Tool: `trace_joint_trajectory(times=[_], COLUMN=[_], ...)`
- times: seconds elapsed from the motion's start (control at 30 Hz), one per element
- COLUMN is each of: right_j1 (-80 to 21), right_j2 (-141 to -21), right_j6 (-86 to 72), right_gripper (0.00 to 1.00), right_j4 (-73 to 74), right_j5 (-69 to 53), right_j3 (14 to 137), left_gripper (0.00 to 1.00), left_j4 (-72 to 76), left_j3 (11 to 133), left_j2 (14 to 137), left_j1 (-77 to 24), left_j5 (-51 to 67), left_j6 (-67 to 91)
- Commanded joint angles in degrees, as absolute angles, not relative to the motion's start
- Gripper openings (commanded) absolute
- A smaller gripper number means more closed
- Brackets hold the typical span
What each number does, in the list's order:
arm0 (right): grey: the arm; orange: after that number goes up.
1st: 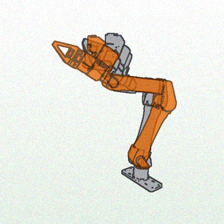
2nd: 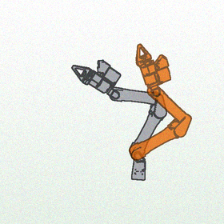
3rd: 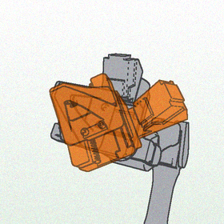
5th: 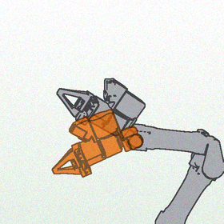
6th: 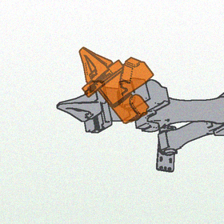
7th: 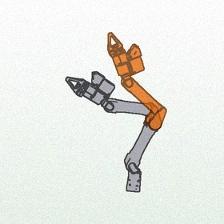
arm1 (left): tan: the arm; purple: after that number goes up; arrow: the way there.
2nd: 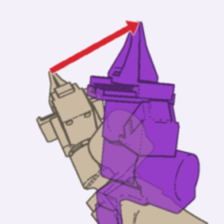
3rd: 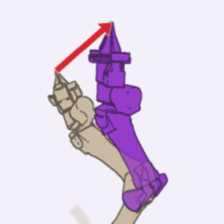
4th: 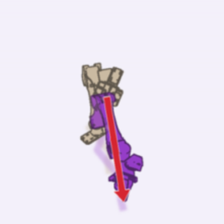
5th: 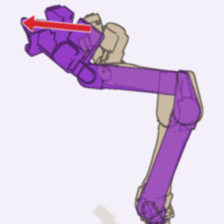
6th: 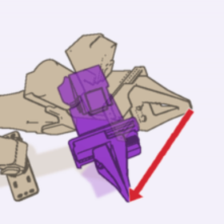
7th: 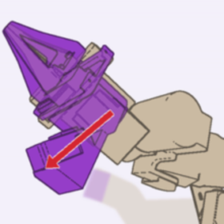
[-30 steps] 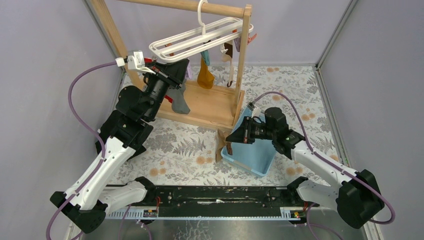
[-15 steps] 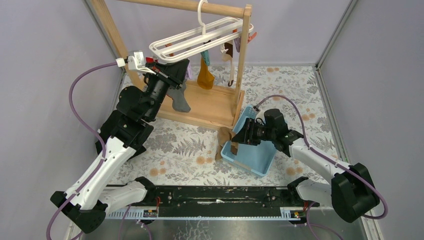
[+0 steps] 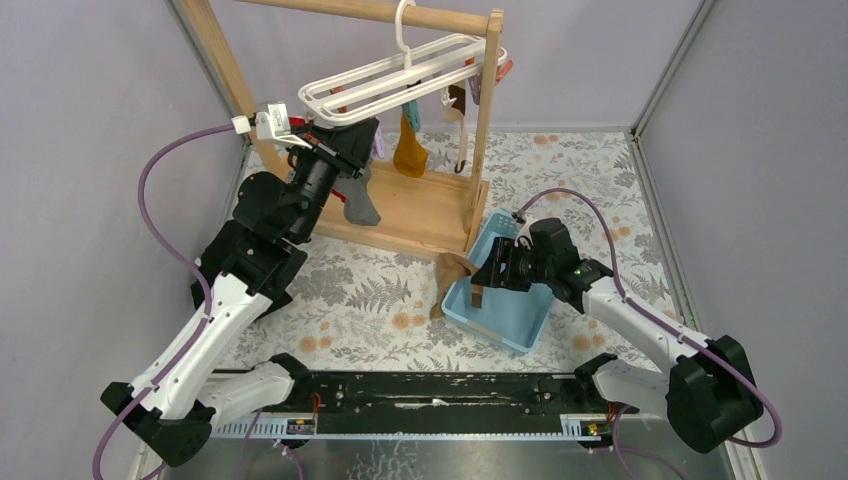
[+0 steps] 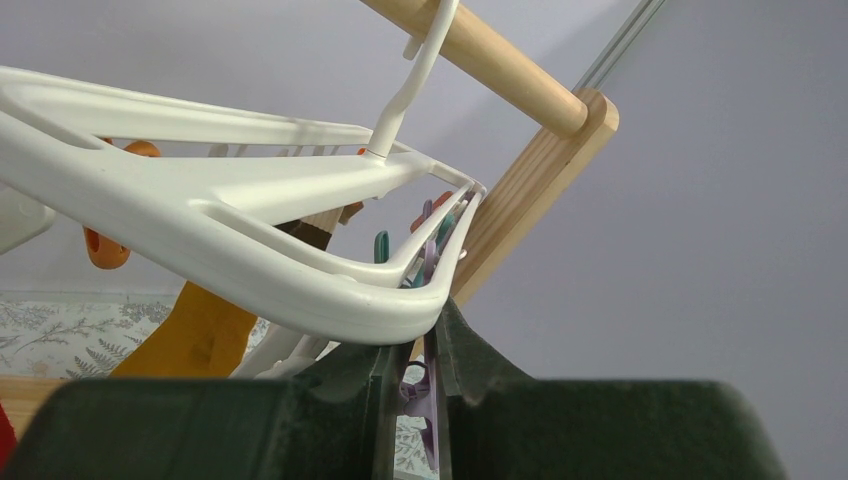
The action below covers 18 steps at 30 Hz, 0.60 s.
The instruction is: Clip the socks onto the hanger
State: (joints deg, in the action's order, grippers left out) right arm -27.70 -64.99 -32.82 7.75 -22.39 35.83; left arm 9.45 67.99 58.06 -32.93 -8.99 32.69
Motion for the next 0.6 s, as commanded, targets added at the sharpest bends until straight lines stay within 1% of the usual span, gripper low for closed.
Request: trace_joint_trajectory(times=[0.0, 0.27, 0.4, 0.57], right_j1=[-27.53, -27.5, -27.7, -32.75], right_j2=[-61.98, -61.06, -62.16, -63.23], right_j6=[-30.65, -30.11, -27.13, -21.85], right_gripper=[0.68, 0.72, 0.73, 0.73], right_j4=[8.81, 7.76, 9.58, 17.19], right_j5=[-19.65, -18.58, -18.16, -8.4], right_j3=[38.61, 36.82, 37.99, 43.25], left_gripper=[0.0, 0.0, 0.0, 0.0], left_j4=[8.95, 8.79, 8.86, 8.88], left_j3=[66.64, 66.65, 66.7, 66.69], left_j2=[57.84, 57.78, 58.03, 58.43], left_j1=[-32.66, -32.69, -32.7, -32.68], left_j5=[-7.74, -7.69, -7.7, -7.63], left_j6=[32.48, 32.43, 32.43, 32.56])
